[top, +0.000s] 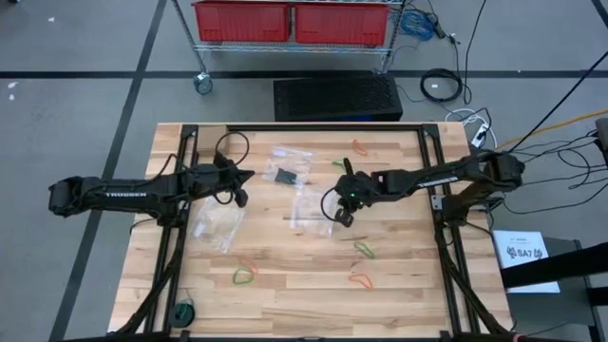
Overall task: Sort rubber bands
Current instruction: Close the top left transparent zip bag
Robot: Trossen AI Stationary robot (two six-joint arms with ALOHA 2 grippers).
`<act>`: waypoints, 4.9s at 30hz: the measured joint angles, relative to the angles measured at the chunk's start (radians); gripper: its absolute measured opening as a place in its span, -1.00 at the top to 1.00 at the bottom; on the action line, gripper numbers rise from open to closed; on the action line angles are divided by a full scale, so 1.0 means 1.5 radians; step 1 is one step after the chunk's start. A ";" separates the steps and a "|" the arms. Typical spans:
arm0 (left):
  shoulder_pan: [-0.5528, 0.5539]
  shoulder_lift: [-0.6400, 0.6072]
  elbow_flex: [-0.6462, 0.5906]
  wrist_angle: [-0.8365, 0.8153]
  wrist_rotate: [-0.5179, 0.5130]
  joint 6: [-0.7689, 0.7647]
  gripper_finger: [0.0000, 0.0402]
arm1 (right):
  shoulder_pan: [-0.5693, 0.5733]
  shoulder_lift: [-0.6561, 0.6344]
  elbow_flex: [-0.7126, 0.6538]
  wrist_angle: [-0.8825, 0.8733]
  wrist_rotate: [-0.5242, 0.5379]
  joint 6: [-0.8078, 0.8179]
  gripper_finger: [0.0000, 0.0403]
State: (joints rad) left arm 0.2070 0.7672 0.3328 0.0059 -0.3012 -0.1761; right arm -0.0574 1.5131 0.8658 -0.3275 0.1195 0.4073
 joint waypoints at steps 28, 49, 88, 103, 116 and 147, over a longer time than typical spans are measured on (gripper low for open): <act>0.000 0.081 0.000 0.027 0.007 0.018 0.97 | -0.054 0.171 0.007 0.035 -0.042 0.085 1.00; 0.000 0.080 0.000 0.025 0.007 0.034 0.97 | 0.049 0.117 -0.001 0.236 0.025 -0.210 1.00; 0.000 0.081 0.000 0.002 0.007 0.033 0.97 | 0.007 0.288 0.173 -0.089 0.103 0.273 1.00; 0.000 0.081 0.000 0.002 0.006 0.032 0.97 | 0.044 0.177 0.169 -0.089 0.143 0.157 0.96; 0.000 0.082 0.000 0.005 0.030 0.001 0.97 | 0.193 0.184 0.170 0.003 0.107 -0.070 0.48; 0.000 0.196 0.000 0.310 0.240 0.055 0.85 | 0.228 0.304 0.207 0.020 0.205 -0.168 0.99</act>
State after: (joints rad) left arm 0.2066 1.0607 0.3328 0.4711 0.0588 -0.0929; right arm 0.2852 1.9693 1.1768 -0.2972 0.4263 0.1546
